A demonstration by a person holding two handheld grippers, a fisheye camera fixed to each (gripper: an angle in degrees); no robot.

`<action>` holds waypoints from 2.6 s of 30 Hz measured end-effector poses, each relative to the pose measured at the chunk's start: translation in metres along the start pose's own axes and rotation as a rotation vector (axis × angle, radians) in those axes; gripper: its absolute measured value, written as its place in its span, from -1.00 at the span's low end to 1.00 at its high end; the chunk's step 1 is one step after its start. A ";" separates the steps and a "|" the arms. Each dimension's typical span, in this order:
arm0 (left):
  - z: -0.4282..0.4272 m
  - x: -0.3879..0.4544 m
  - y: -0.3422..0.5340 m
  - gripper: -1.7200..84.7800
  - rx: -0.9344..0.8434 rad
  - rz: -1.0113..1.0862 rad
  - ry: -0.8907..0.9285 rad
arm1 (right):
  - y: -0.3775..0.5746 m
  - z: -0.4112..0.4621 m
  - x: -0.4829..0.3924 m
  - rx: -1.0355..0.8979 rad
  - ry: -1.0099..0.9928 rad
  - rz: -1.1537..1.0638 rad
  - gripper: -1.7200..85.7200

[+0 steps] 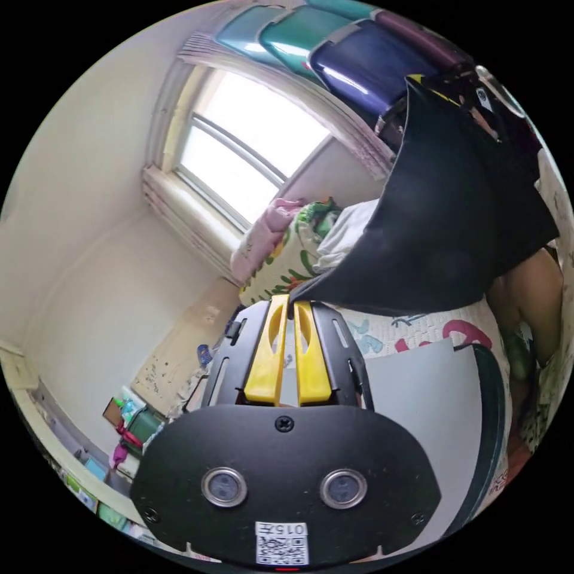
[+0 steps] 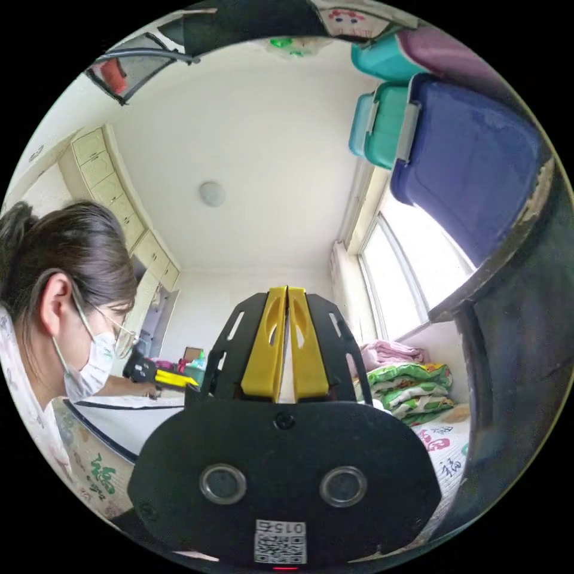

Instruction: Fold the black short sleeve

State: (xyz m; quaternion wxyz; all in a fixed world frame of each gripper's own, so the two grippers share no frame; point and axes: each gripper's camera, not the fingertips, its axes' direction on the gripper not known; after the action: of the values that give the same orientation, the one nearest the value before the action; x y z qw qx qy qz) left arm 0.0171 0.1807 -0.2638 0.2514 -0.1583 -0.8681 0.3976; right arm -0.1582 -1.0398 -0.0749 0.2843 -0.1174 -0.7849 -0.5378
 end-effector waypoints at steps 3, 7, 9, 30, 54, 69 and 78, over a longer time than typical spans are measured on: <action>-0.109 -0.017 0.032 -0.95 0.017 -0.094 -0.188 | -0.034 0.052 0.018 -0.076 -0.117 0.092 -0.98; -0.246 -0.031 0.071 -0.95 0.082 -0.228 -0.381 | -0.053 0.113 0.027 -0.094 -0.286 0.227 -0.98; -0.327 -0.025 0.094 -0.95 0.101 -0.273 -0.507 | -0.056 0.148 0.015 -0.098 -0.373 0.283 -0.98; -0.308 -0.006 0.453 -0.95 -0.477 -0.623 -0.410 | 0.204 0.542 -0.202 -0.819 -0.424 0.227 -0.97; -0.148 -0.029 0.606 -0.91 -0.498 -0.856 -0.393 | 0.224 0.538 -0.161 -0.956 -0.620 0.114 -0.84; -0.037 0.129 0.339 -0.79 -0.295 -0.370 0.356 | 0.244 0.338 -0.121 -1.016 -0.796 -0.088 -0.76; 0.030 0.145 0.293 -0.78 -0.434 -0.315 0.390 | 0.253 0.327 -0.111 -0.990 -0.726 -0.148 -0.94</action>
State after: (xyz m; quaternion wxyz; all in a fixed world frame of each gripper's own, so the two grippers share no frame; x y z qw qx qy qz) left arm -0.0976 0.4169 -0.4612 0.4316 -0.1451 -0.8819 0.1218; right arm -0.0491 -0.6284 -0.0270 -0.1272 -0.3564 -0.4947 -0.7824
